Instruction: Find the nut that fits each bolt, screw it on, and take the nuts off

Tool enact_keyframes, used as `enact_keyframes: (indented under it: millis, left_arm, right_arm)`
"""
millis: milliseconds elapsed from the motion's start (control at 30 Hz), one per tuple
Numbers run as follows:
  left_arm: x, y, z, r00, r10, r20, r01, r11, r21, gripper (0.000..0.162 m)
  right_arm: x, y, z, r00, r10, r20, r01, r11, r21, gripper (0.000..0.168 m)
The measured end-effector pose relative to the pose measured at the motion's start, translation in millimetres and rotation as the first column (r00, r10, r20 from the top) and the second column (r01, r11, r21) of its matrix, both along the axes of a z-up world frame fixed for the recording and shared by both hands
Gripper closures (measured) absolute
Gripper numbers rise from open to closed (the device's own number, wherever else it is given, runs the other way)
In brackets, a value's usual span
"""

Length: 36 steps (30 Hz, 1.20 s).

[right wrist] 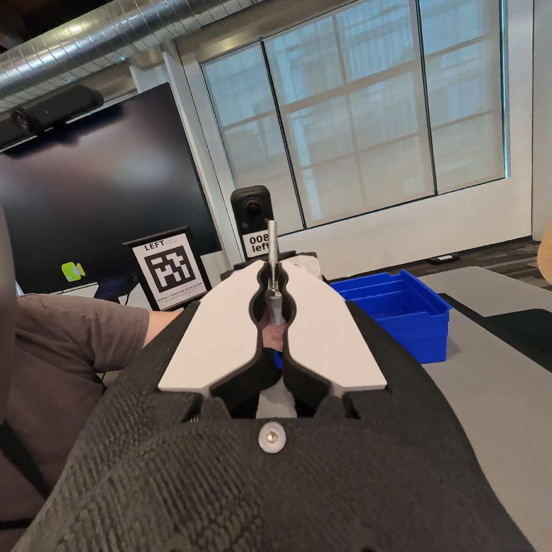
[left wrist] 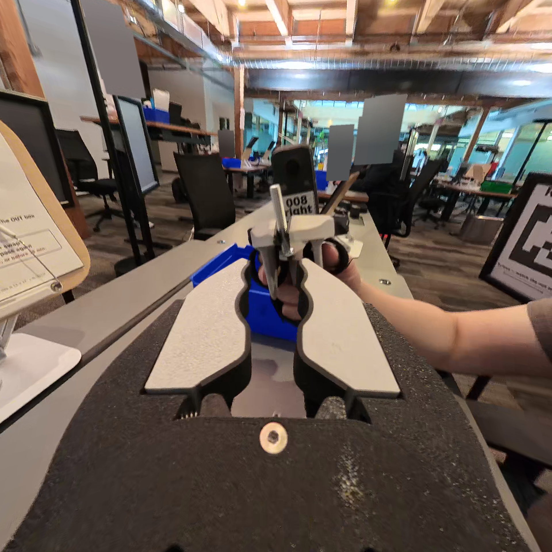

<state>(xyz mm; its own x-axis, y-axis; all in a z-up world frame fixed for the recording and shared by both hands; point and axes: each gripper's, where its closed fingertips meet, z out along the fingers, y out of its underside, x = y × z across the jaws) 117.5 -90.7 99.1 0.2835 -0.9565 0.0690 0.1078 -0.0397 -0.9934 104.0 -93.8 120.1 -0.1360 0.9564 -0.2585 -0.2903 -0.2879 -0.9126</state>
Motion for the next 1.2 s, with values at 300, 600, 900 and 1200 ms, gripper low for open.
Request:
enact_keyframes:
  millis: [300,600,900,1200]
  left_arm:
    - [8,-1,2,0.999,-0.029,0.024,0.03,0.999,-0.044,0.126]
    - [10,-2,-1,0.998,-0.062,0.024,0.064,0.996,-0.062,0.136]
    - [11,-4,-2,0.997,-0.078,0.006,0.078,0.996,-0.043,0.152]
    - [10,-2,-14,0.994,-0.079,-0.071,0.074,0.994,-0.081,0.152]
  right_arm:
    - [-1,-1,2,0.999,-0.017,-0.035,0.018,1.0,0.023,0.162]
    - [-4,-2,-1,0.999,-0.03,-0.04,0.033,0.997,0.068,0.162]
    - [-4,-1,-4,0.999,-0.032,-0.036,0.034,0.997,0.076,0.162]
    - [3,3,2,0.997,-0.072,0.033,0.068,0.994,0.087,0.149]
